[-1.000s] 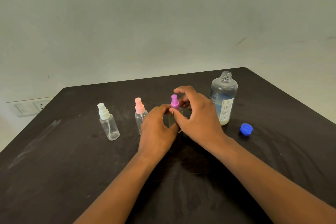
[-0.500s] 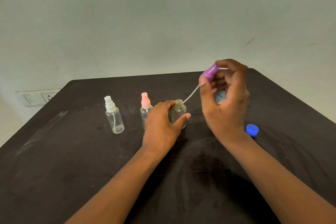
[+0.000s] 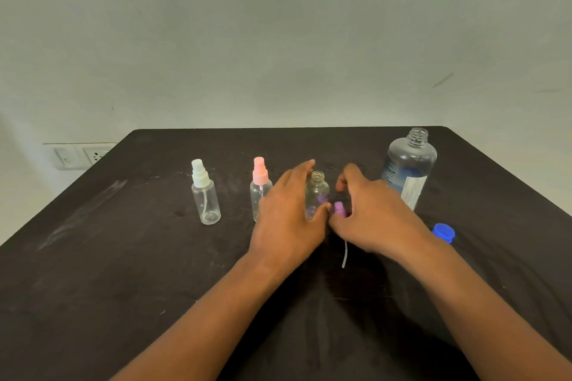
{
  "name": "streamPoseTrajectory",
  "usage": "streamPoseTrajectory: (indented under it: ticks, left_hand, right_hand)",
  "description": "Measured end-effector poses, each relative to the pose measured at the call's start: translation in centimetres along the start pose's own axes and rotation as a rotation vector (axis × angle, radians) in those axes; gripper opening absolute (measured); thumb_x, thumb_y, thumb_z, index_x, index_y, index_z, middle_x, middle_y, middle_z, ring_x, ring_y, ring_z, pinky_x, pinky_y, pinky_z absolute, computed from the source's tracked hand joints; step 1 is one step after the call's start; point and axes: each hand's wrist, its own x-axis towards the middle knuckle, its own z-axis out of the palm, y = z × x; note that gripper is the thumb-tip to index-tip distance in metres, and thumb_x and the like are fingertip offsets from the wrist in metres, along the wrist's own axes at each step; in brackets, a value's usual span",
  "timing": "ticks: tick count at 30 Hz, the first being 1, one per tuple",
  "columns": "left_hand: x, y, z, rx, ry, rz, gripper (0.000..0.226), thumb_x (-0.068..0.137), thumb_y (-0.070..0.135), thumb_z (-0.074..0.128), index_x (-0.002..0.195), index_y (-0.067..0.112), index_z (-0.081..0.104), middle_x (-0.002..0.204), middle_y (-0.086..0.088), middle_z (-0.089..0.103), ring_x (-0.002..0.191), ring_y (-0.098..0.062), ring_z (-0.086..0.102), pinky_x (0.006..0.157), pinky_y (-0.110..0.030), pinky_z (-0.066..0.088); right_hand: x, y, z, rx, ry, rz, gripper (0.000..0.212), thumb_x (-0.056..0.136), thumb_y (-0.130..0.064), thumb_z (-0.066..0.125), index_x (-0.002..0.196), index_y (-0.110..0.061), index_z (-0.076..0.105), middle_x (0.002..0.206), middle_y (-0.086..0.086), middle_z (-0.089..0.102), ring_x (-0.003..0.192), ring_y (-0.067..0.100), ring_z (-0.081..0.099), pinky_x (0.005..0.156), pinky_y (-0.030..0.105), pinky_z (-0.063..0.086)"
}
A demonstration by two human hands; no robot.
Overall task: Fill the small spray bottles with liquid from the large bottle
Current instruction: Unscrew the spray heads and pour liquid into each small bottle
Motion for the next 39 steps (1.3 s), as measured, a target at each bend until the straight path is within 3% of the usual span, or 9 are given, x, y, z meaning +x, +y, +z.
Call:
streamPoseTrajectory:
  ticks: [4, 8, 11, 16, 21, 25, 28, 31, 39]
  left_hand:
    - [-0.3, 0.5, -0.5, -0.014, -0.009, 0.029, 0.072, 0.093, 0.024, 0.072, 0.157, 0.026, 0.039, 0.155, 0.008, 0.050, 0.135, -0.008, 0.052, 0.105, -0.011, 0.030]
    - [-0.3, 0.9, -1.1, -0.005, 0.036, 0.075, 0.064, 0.094, 0.015, 0.068, 0.152, 0.028, 0.046, 0.147, 0.012, 0.053, 0.071, -0.007, 0.054, 0.092, -0.009, 0.043]
    - [-0.3, 1.4, -1.6, -0.005, 0.160, 0.123, 0.057, 0.092, 0.011, 0.066, 0.144, 0.028, 0.053, 0.139, 0.014, 0.056, 0.061, 0.000, 0.048, 0.112, -0.047, 0.046]
    - [0.0, 2.3, -4.3, -0.010, 0.406, 0.254, 0.047, 0.091, 0.011, 0.069, 0.137, 0.021, 0.061, 0.138, 0.007, 0.053, 0.052, -0.003, 0.050, 0.053, -0.009, 0.038]
    - [0.8, 0.1, -7.3, -0.062, 0.468, 0.145, 0.037, 0.098, 0.015, 0.059, 0.134, 0.021, 0.060, 0.140, 0.011, 0.056, 0.060, -0.009, 0.062, 0.064, -0.026, 0.052]
    - [-0.3, -3.0, -7.3, -0.056, 0.309, 0.072, 0.043, 0.105, 0.031, 0.049, 0.148, 0.027, 0.050, 0.145, 0.016, 0.056, 0.078, -0.023, 0.073, 0.079, -0.051, 0.060]
    - [-0.6, -3.5, -6.6, -0.037, 0.231, -0.091, 0.063, 0.099, 0.057, 0.059, 0.154, 0.029, 0.044, 0.144, 0.021, 0.057, 0.066, -0.013, 0.071, 0.084, -0.048, 0.060]
    - [-0.5, -3.3, -6.3, 0.017, 0.191, -0.137, 0.079, 0.085, 0.063, 0.073, 0.151, 0.026, 0.051, 0.133, 0.020, 0.065, 0.101, -0.005, 0.067, 0.101, -0.034, 0.053]
    - [-0.5, -4.0, -5.6, -0.018, 0.121, -0.201, 0.039, 0.087, 0.045, 0.079, 0.120, 0.025, 0.075, 0.108, 0.017, 0.073, 0.094, -0.002, 0.067, 0.092, -0.030, 0.055]
  right_hand:
    - [-0.4, -0.3, -0.6, -0.025, -0.138, 0.000, 0.035, 0.094, -0.029, 0.066, 0.115, -0.026, 0.038, 0.085, 0.002, 0.065, 0.059, 0.017, 0.063, 0.065, 0.042, 0.063]
    - [-0.5, -0.3, -0.2, -0.068, -0.214, -0.005, 0.044, 0.088, -0.033, 0.072, 0.113, -0.026, 0.036, 0.086, 0.004, 0.067, 0.061, 0.018, 0.062, 0.069, 0.044, 0.064]
    - [-0.4, 0.0, -0.2, -0.056, -0.221, -0.005, 0.054, 0.085, -0.041, 0.080, 0.113, -0.027, 0.036, 0.088, 0.001, 0.064, 0.064, 0.013, 0.054, 0.070, 0.037, 0.056]
    - [-0.7, -0.1, -0.6, -0.047, -0.212, -0.024, 0.063, 0.081, -0.060, 0.082, 0.111, -0.027, 0.038, 0.080, -0.010, 0.057, 0.070, 0.008, 0.054, 0.059, 0.029, 0.039]
    - [-0.4, -0.6, -0.7, 0.081, -0.029, -0.062, 0.053, 0.085, -0.067, 0.075, 0.103, -0.030, 0.040, 0.076, -0.008, 0.057, 0.064, 0.008, 0.053, 0.057, 0.031, 0.038]
    - [-0.4, -1.1, 0.5, 0.307, 0.454, -0.204, 0.040, 0.093, -0.038, 0.075, 0.083, -0.031, 0.037, 0.053, -0.008, 0.045, 0.049, 0.011, 0.044, 0.053, 0.034, 0.042]
    - [-0.7, -1.7, 0.8, 0.383, 0.633, -0.336, 0.034, 0.095, -0.022, 0.076, 0.084, -0.025, 0.044, 0.048, -0.009, 0.041, 0.045, 0.017, 0.043, 0.051, 0.031, 0.041]
    - [-0.9, -1.9, 1.1, 0.431, 0.653, -0.397, 0.026, 0.096, -0.019, 0.076, 0.089, -0.019, 0.051, 0.050, -0.007, 0.045, 0.046, 0.021, 0.047, 0.051, 0.027, 0.041]
    - [-1.2, -2.2, 1.6, 0.416, 0.635, -0.446, 0.012, 0.095, -0.023, 0.075, 0.098, -0.019, 0.065, 0.066, -0.013, 0.053, 0.057, 0.012, 0.053, 0.057, 0.021, 0.042]
